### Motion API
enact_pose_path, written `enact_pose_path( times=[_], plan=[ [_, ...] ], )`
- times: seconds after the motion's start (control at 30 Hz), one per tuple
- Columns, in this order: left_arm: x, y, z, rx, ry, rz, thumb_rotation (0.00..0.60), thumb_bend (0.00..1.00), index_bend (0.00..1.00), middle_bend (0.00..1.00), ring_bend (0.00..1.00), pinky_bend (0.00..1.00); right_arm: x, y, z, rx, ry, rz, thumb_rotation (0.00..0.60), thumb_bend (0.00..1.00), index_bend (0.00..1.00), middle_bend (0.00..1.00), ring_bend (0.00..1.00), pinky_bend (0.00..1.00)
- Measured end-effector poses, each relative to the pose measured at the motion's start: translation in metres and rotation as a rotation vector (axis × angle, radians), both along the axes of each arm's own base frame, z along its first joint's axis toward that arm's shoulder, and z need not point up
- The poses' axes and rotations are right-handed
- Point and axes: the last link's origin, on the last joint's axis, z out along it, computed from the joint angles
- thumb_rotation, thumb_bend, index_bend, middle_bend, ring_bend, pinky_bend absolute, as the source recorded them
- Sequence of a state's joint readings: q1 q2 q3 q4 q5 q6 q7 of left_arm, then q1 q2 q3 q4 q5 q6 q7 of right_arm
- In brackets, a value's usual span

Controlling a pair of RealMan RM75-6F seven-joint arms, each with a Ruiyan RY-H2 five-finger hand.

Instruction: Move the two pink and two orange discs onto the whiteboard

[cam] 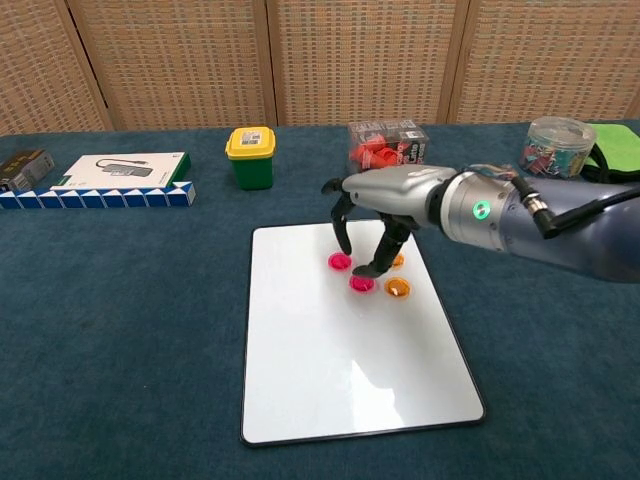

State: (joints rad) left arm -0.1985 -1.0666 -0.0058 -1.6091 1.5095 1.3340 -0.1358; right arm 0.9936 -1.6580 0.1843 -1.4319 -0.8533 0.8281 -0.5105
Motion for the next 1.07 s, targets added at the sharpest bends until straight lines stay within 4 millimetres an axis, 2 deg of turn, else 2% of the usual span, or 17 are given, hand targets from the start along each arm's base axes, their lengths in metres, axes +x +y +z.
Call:
enact_pose_path(
  times=[0.13, 0.23, 0.33, 0.43, 0.57, 0.77, 0.9, 1.07],
  plan=[
    [0.000, 0.000, 0.000, -0.002, -0.006, -0.001, 0.600, 0.00, 0.00, 0.00, 0.00, 0.00, -0.007, -0.003, 0.032, -0.067, -0.027, 0.014, 0.600, 0.34, 0.45, 0.00, 0.00, 0.04],
    [0.000, 0.000, 0.001, -0.004, -0.008, -0.005, 0.600, 0.00, 0.00, 0.00, 0.00, 0.00, -0.021, -0.005, 0.058, -0.127, -0.046, 0.021, 0.600, 0.28, 0.36, 0.00, 0.00, 0.04],
    [0.001, -0.001, 0.001, -0.005, -0.012, -0.013, 0.600, 0.00, 0.00, 0.00, 0.00, 0.00, -0.048, -0.004, 0.087, -0.201, -0.054, 0.012, 0.600, 0.17, 0.23, 0.00, 0.00, 0.04],
    [0.002, -0.001, 0.001, -0.002, -0.014, -0.022, 0.600, 0.00, 0.00, 0.00, 0.00, 0.00, -0.088, 0.005, 0.119, -0.290, -0.050, -0.001, 0.600, 0.09, 0.16, 0.00, 0.00, 0.04],
    [0.003, -0.002, 0.000, 0.007, -0.014, -0.033, 0.600, 0.00, 0.00, 0.00, 0.00, 0.00, -0.150, 0.031, 0.154, -0.399, -0.061, -0.052, 0.600, 0.05, 0.15, 0.00, 0.00, 0.04],
    [0.004, -0.003, 0.000, 0.032, -0.006, -0.056, 0.600, 0.00, 0.00, 0.00, 0.00, 0.00, -0.237, 0.080, 0.192, -0.511, -0.052, -0.200, 0.600, 0.03, 0.10, 0.00, 0.00, 0.04],
    [0.004, -0.004, 0.000, 0.045, -0.005, -0.064, 0.600, 0.00, 0.00, 0.00, 0.00, 0.00, -0.272, 0.113, 0.202, -0.542, -0.087, -0.308, 0.600, 0.00, 0.08, 0.00, 0.00, 0.04],
    [0.005, -0.005, 0.000, 0.060, -0.005, -0.071, 0.600, 0.00, 0.00, 0.00, 0.00, 0.00, -0.292, 0.139, 0.203, -0.586, -0.112, -0.370, 0.600, 0.00, 0.08, 0.00, 0.00, 0.04]
  ],
)
